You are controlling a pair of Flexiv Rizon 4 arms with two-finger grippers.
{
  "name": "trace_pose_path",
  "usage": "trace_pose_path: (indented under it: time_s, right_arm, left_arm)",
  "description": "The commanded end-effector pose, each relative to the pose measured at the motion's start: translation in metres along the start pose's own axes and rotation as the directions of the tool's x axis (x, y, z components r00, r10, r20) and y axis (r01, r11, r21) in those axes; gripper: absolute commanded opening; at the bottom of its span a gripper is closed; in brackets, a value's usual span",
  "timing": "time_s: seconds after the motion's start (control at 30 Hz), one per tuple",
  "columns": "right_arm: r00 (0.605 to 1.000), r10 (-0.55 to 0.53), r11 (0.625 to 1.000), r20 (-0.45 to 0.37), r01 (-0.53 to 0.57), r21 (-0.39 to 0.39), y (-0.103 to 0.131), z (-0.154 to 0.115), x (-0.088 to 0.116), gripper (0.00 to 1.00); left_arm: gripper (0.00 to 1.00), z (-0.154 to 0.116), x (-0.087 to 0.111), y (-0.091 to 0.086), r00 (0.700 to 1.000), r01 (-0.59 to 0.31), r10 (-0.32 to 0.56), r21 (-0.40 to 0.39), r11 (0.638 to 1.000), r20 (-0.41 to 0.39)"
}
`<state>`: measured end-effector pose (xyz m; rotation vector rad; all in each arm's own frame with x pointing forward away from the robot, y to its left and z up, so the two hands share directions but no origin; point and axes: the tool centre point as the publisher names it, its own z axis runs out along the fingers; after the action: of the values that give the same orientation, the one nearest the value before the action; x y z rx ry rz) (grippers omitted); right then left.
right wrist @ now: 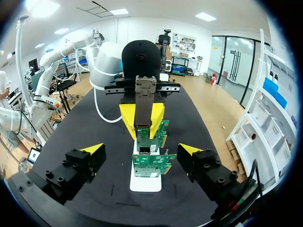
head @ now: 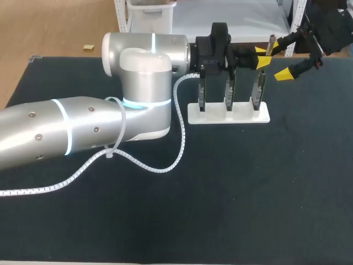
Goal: Pick up the optical module with the left hand, and insert it into the network port with the right hand.
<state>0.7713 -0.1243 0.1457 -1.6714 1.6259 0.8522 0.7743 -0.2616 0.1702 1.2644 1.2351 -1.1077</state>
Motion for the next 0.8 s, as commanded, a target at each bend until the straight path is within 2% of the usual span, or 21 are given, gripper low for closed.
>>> trace_pose_path:
  time_s: [0.03, 0.17, 0.4, 0.53, 0.8]
  right_arm:
    - [1.0, 0.0, 1.0, -0.002, 0.0, 0.005, 0.002, 0.0, 0.0, 1.0]
    - [1.0, -0.003, 1.0, 0.0, 0.003, 0.007, 0.001, -0.002, -0.001, 1.0]
    - [0.999, -0.034, 0.996, -0.017, 0.035, 0.084, -0.011, -0.023, -0.013, 1.0]
    - [0.999, -0.03, 0.995, 0.024, 0.027, 0.098, -0.016, -0.034, -0.025, 1.0]
    - [0.996, -0.008, 0.997, 0.086, 0.001, 0.079, -0.017, -0.043, -0.047, 1.0]
  left_arm:
    - [0.0, 0.002, 0.0, 0.004, 1.0, 0.001, -0.001, 0.007, 1.0, -0.002]
    - [0.0, 0.002, 0.0, 0.004, 1.0, 0.001, -0.001, 0.007, 1.0, -0.002]
    - [0.0, 0.002, 0.0, 0.004, 1.0, 0.001, -0.001, 0.007, 1.0, -0.002]
    - [0.0, 0.002, 0.0, 0.004, 1.0, 0.001, -0.001, 0.007, 1.0, -0.002]
    - [0.0, 0.002, 0.0, 0.004, 1.0, 0.001, -0.001, 0.007, 1.0, -0.002]
